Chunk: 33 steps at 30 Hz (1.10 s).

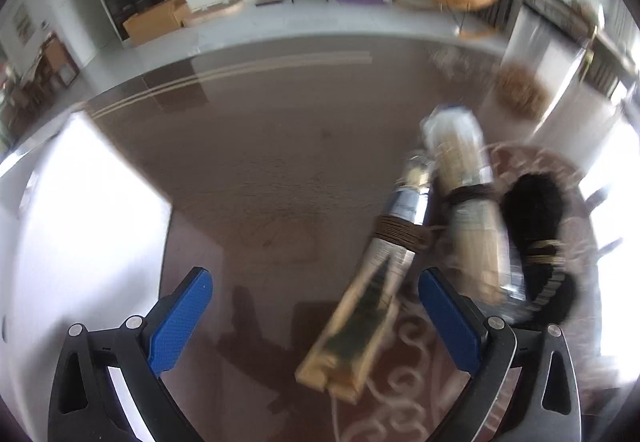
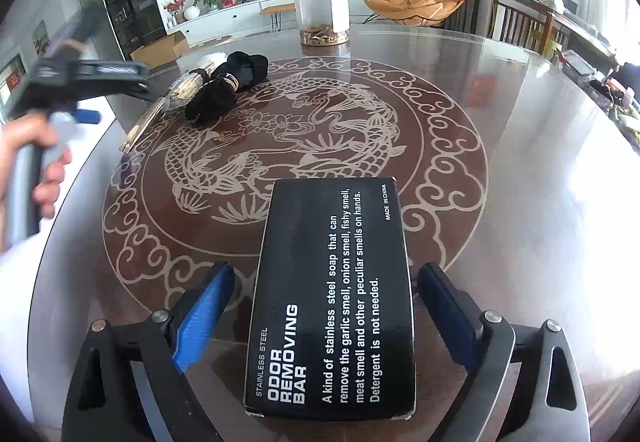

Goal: Organize objects
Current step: 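Grasp the gold cosmetic tube with the left gripper while the right holds the box, then carry the tube into the bin with the left gripper while the right drops the box there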

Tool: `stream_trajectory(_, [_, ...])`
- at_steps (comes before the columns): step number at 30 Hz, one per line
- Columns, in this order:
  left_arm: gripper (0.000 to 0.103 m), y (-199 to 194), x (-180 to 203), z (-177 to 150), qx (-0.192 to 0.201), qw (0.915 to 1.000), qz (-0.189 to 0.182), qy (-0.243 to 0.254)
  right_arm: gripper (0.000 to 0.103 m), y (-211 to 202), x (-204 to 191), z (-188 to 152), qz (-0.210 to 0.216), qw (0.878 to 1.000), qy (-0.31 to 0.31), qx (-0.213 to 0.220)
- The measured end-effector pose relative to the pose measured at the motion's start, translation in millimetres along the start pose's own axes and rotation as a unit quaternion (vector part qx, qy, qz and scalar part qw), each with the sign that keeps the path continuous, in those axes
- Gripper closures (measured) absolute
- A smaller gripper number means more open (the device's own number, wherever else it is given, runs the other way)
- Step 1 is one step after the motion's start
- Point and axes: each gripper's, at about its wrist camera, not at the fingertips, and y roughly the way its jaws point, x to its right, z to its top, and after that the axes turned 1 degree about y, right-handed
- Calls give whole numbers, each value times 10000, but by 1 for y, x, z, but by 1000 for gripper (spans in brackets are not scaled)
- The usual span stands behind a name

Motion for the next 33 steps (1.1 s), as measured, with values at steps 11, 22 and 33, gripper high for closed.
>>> stream_trajectory(11, [77, -13, 27, -23, 555, 9968, -457, 359, 6, 1, -1, 1, 35, 10000, 6, -15])
stream_trajectory(22, [77, -107, 34, -214, 874, 9926, -707, 462, 6, 1, 0, 0, 48, 9999, 101, 18])
stream_trajectory(33, [0, -107, 22, -226, 636, 9942, -748, 435, 6, 0, 2, -1, 45, 9999, 131, 34])
